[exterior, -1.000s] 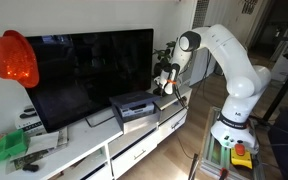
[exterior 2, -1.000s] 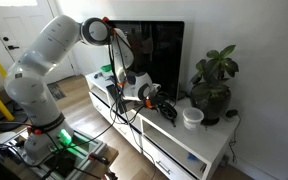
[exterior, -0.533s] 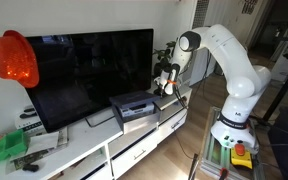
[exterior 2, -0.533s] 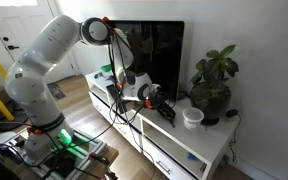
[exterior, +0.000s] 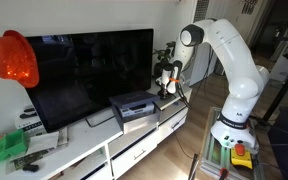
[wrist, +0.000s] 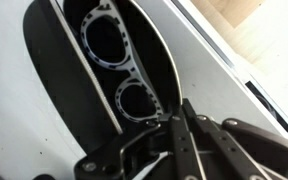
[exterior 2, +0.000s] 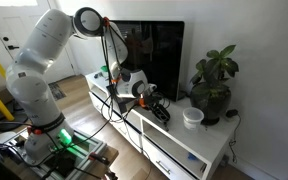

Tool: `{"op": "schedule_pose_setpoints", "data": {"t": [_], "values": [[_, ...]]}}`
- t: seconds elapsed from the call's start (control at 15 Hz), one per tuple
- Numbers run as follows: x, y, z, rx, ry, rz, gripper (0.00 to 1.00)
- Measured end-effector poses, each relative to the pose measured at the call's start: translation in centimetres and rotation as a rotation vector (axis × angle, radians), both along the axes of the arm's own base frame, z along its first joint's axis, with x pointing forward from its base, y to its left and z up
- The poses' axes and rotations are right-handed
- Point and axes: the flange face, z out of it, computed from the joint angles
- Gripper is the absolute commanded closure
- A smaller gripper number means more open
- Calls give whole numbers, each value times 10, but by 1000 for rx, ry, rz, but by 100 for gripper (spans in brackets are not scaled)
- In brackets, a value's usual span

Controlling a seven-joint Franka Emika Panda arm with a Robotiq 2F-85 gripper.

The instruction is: Pick up the glasses pouch and put it in the far right shelf of the television stand

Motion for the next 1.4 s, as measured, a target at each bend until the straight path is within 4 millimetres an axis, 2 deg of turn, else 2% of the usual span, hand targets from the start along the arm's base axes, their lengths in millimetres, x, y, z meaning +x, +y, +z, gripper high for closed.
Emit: {"op": "schedule_pose_setpoints", "data": {"t": [0.33, 0.67, 0.73, 1.27, 1.4], "values": [[-24, 2, 22, -20, 42, -104, 99], [-48, 7, 33, -38, 117, -197, 99], [-52, 9, 34, -40, 122, -214, 96], [-51, 9, 32, -41, 124, -214, 96], [-51, 9, 32, -41, 124, -214, 99]]}}
